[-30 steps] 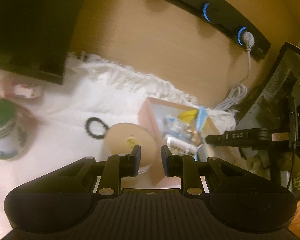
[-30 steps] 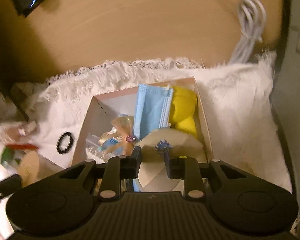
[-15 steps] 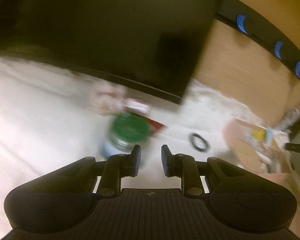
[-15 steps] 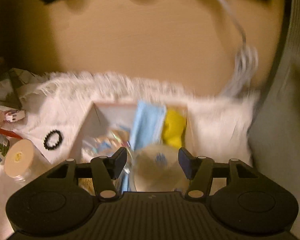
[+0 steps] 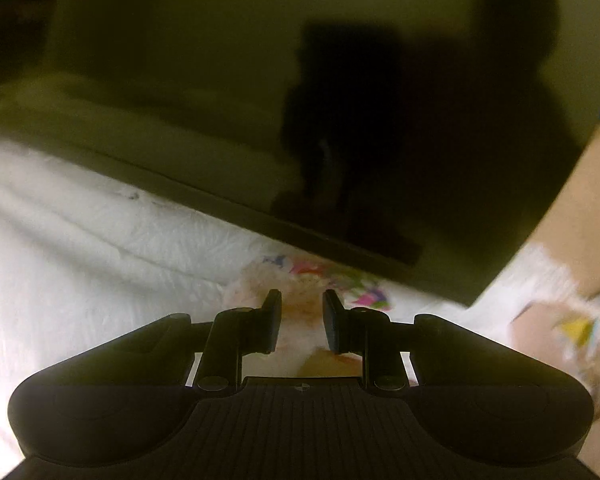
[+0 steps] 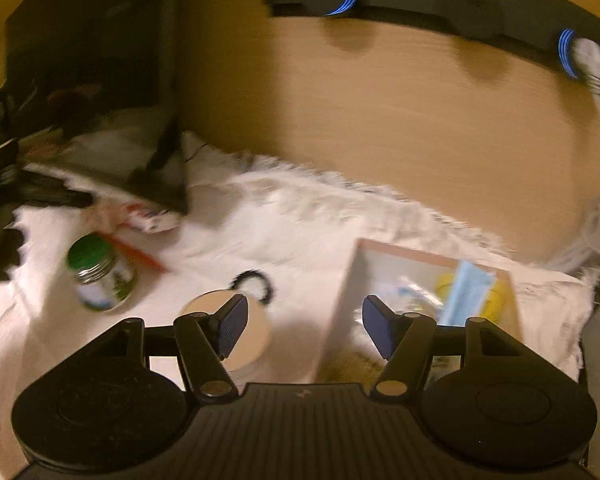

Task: Organize soft objects
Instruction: 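Grasp the pink lace scrunchie with the left tool while the right tool grasps the red packet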

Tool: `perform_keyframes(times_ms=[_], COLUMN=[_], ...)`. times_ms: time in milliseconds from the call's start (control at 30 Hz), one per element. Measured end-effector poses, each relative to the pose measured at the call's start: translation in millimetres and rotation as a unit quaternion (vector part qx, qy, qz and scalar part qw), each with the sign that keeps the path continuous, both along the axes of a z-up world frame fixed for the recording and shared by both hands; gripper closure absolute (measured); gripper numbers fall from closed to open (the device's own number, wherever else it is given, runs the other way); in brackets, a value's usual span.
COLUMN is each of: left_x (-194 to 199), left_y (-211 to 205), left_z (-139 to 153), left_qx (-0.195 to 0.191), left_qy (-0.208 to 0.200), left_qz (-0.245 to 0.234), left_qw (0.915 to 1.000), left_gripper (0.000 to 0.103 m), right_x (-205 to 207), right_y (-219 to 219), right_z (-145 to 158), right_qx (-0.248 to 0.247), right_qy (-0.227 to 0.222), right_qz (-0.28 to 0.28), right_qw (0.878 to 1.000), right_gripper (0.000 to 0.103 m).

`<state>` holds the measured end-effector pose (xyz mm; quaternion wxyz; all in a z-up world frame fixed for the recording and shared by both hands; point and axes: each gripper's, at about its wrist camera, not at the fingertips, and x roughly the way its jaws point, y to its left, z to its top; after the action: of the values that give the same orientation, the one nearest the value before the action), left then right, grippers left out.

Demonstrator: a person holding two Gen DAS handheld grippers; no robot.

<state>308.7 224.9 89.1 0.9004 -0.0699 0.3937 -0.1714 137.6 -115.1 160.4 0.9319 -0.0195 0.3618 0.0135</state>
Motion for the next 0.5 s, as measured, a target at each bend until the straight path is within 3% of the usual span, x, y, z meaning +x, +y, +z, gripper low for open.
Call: perform_keyframes(times_ms=[100, 133, 367, 500], left_x=[11.2, 11.0, 15.4, 20.5], left_y=[-14.7, -16.1, -20.5, -7.9], left_z=[-13.1, -16.6, -32.5, -38.0], left_qx=[0.089, 0.101, 0.102, 0.054], left_qy=[-0.003, -0.005, -0.025, -0.002], left_qz=[-0.014, -0.021, -0.052, -0.038], left_qw=[0.9959, 0.9946, 0.9931, 0.9978], left_gripper=[0.078, 0.078, 0.078, 0.078], right_x=[-3.1, -3.9, -8.3, -4.9], right_y=[15.3, 18.8, 27.1, 35.8], right_z=[-1.9, -2.5, -8.2, -7.4], right_qx=[-0.008, -0.011, -0.022, -0.024], right_qy=[0.004, 0.005, 0.017, 0.019], right_qz=[0.02, 0.025, 0.037, 0.049], right_qw=[1.0, 1.0, 0.999, 0.998], right_gripper=[0.039, 0.039, 0.039, 0.039])
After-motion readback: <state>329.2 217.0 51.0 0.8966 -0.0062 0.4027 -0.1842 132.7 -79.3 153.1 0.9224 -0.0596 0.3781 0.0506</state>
